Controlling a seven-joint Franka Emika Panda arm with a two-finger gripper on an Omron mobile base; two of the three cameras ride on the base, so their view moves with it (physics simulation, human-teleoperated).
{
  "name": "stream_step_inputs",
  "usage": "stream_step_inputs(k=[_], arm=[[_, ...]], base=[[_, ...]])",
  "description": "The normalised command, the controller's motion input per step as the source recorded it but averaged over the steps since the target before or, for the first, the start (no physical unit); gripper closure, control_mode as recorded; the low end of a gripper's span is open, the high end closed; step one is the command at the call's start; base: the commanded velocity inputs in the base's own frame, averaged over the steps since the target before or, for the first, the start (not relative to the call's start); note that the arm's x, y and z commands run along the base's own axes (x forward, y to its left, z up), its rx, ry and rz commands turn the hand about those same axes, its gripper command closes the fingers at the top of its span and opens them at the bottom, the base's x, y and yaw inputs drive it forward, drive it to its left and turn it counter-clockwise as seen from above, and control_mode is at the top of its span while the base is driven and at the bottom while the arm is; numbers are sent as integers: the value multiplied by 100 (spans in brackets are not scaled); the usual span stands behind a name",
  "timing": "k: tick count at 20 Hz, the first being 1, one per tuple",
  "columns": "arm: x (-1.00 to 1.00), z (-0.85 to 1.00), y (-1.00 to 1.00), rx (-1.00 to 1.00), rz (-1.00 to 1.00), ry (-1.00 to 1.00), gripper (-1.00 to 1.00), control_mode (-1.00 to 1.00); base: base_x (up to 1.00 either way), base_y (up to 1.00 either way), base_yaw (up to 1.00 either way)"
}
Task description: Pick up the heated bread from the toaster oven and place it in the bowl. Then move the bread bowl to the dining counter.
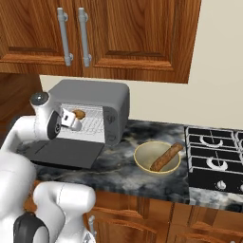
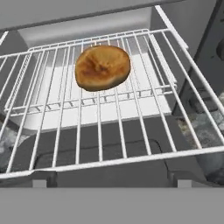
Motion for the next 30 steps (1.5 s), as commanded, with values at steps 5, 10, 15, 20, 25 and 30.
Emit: stream_step_inputs(k=[5,10,15,20,25,30], arm=[[67,-41,2,-24,0,-1,-100,-100],[29,-45,0,-7,0,-22,-100,-100],[7,-16,0,3,0,-18,-100,-100],[0,0,0,0,0,0,-100,-100],[0,0,0,0,0,0,-100,-100],[0,0,0,0,0,-2,-100,-100]], base=[[0,0,0],[0,0,0],[0,0,0],[0,0,0],[0,0,0],[0,0,0]])
